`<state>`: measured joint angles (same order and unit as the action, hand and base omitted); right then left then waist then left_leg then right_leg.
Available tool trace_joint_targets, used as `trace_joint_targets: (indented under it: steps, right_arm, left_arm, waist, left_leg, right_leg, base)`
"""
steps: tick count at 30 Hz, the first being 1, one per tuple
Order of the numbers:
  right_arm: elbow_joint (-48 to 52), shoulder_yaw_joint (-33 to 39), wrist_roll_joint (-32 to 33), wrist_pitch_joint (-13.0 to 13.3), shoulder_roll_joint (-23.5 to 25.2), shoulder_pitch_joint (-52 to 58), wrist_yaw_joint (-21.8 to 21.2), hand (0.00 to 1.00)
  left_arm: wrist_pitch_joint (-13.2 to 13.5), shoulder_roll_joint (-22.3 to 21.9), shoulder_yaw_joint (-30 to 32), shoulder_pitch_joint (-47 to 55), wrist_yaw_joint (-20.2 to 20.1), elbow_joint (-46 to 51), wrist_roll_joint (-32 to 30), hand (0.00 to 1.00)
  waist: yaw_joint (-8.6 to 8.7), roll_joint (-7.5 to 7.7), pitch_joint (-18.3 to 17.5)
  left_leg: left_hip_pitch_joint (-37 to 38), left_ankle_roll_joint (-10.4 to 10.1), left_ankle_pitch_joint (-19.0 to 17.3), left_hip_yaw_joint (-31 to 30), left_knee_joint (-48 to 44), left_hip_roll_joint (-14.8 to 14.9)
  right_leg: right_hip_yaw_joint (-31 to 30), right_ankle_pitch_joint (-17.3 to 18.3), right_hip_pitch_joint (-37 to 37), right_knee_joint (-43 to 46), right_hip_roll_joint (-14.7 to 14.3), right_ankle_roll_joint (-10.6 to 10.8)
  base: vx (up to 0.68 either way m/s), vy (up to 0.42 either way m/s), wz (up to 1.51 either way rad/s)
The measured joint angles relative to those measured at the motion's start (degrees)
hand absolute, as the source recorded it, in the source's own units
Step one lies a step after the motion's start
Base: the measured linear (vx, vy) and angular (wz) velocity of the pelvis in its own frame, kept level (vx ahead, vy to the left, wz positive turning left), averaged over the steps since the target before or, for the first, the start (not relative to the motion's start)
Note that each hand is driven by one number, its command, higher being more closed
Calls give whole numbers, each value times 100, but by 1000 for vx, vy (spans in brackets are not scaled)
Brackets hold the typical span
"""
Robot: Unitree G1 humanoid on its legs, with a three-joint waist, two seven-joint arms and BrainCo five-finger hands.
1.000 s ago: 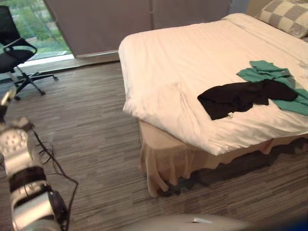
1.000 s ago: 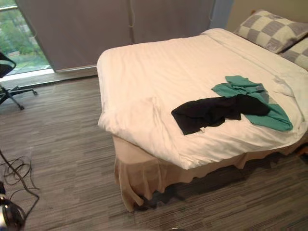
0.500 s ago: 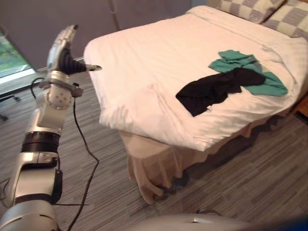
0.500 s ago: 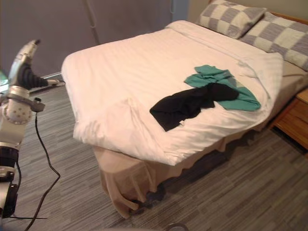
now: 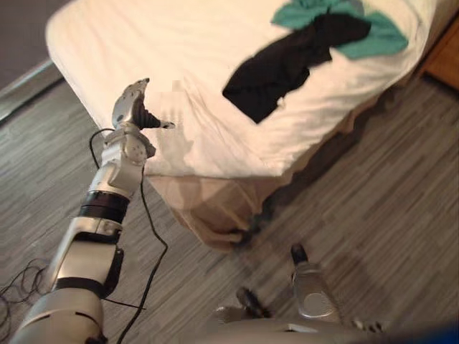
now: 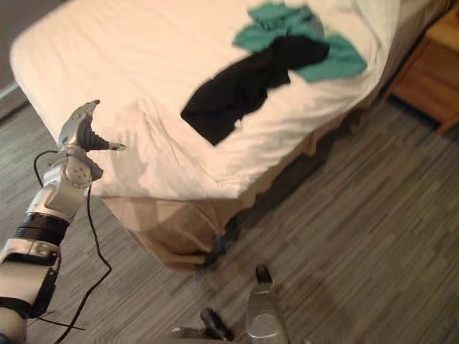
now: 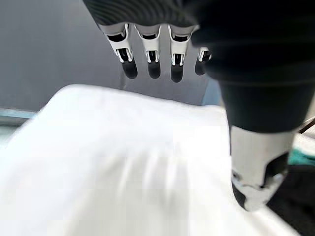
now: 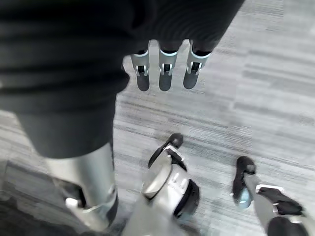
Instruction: Tidy the bed and pick cloth on bed and put in laundry
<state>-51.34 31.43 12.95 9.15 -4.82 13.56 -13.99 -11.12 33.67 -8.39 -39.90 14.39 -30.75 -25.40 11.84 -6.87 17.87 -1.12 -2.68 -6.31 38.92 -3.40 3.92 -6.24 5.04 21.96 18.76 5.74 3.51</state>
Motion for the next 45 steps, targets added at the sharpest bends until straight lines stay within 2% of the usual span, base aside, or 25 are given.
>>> trace_joint_targets:
  steps: [5, 8, 9, 13, 17, 21, 25, 28, 32, 36, 37, 39, 40, 43, 45]
  right_arm:
    - [636, -468, 465, 366, -48, -294, -293, 0]
    - [991, -774, 846, 498, -169, -509, -593, 0]
    - [1100, -877, 971, 559, -247, -597, -729, 0]
    - [1330, -891, 1516, 833, -352, -861, -1151, 0]
    - [1302, -710, 1612, 1049, -365, -861, -1381, 0]
    - [1324, -671, 1838, 1232, -448, -862, -1583, 0]
    - [1372, -677, 1842, 1242, -558, -862, -1637, 0]
    - [1468, -761, 1828, 1163, -562, -863, -1619, 0]
    - [1503, -767, 1707, 1059, -579, -861, -1504, 0]
    - [1325, -766, 1335, 920, -578, -795, -1250, 0]
    - [1235, -763, 1146, 895, -571, -662, -1127, 0]
    - [1102, -729, 914, 810, -533, -522, -921, 0]
    - [1034, -728, 792, 762, -479, -399, -803, 0]
    - [849, -711, 568, 658, -333, -155, -561, 0]
    - [616, -459, 386, 635, -80, 107, -333, 0]
  left_arm:
    - [-420, -177, 384, -308, 408, 35, 47, 0]
    - [-823, -174, 619, -615, 745, 306, 28, 0]
    - [-997, -170, 745, -769, 890, 393, -50, 100]
    - [-1438, -36, 1136, -1405, 1235, 525, 0, 100]
    - [-1412, 95, 1395, -1646, 1217, 542, 195, 100]
    - [-936, 140, 1638, -1637, 1096, 524, 621, 100]
    - [-554, 146, 1605, -1531, 623, 490, 809, 100]
    - [-414, 136, 1388, -1451, 272, 481, 916, 100]
    - [-200, 136, 1211, -1305, 72, 487, 1150, 100]
    - [220, 134, 989, -930, -201, 525, 1638, 100]
    - [416, 128, 897, -589, -328, 585, 1783, 100]
    - [638, 99, 872, -92, -487, 806, 1812, 100]
    - [762, 31, 855, 172, -585, 966, 1821, 100]
    - [1096, 5, 845, 1009, -812, 1457, 1981, 100]
    - [1388, -270, 906, 1887, -1048, 1824, 2059, 100]
  waist:
    - [-4, 210, 311]
    - [-2, 333, 580]
    - [-20, 354, 653]
    - [-30, 428, 1091]
    - [-22, 431, 1243]
    - [-30, 431, 1242]
    - [-4, 431, 1242]
    - [-7, 428, 1240]
    - [2, 403, 1225]
    - [-15, 323, 1164]
    - [-54, 238, 874]
    - [-101, 112, 547]
    - [-188, 48, 472]
    - [-316, -33, 158]
    - [-417, -83, -200]
  left_leg:
    - [-579, 3, 3, 59, -304, 123]
    - [-1011, 3, 2, 87, -587, 242]
    - [-1239, 3, 2, 106, -674, 274]
    - [-1797, 23, 16, 114, -808, 345]
    - [-2104, 37, 28, 89, -988, 443]
    - [-2165, 36, 28, 138, -1108, 507]
    - [-2044, 35, 28, 145, -1134, 493]
    - [-1806, 32, 30, 157, -1052, 417]
    - [-1453, 48, 40, 159, -885, 248]
    - [-870, 62, 44, 114, -612, 73]
    - [-784, 67, 26, 85, -505, 18]
    - [-700, 121, 64, 37, -429, -26]
    - [-536, 150, 94, -4, -405, -50]
    - [-297, 147, 104, -48, -339, -52]
    - [-73, 111, 120, -215, -241, -66]
  right_leg:
    - [6, -29, 615, 210, -12, -67]
    - [33, -117, 943, 236, -12, -121]
    - [32, -162, 1145, 246, -10, -118]
    - [82, -262, 1630, 264, 10, -153]
    - [203, -296, 1830, 252, 16, -164]
    - [265, -297, 1833, 262, 29, -165]
    - [343, -295, 1691, 302, 88, -165]
    - [393, -280, 1487, 335, 158, -171]
    - [415, -228, 1172, 342, 301, -116]
    - [572, -136, 580, 323, 469, -42]
    - [629, -81, 497, 313, 520, 4]
    - [709, -35, 381, 309, 581, 21]
    - [771, 13, 196, 319, 619, 38]
    - [968, 122, -109, 320, 665, 49]
    - [1193, 253, -442, 291, 713, 84]
  base:
    - [-106, -94, 4]
    - [-94, -71, 15]
    - [-89, -56, 12]
    - [-71, -55, 13]
    - [5, -29, 15]
    - [18, -5, 7]
    - [-14, 11, 8]
    - [-42, 16, 4]
    - [-60, 54, 7]
    - [-3, 62, 13]
    - [50, 61, 20]
    - [116, 62, 24]
    - [130, 50, 25]
    - [109, 17, 26]
    - [132, 2, 36]
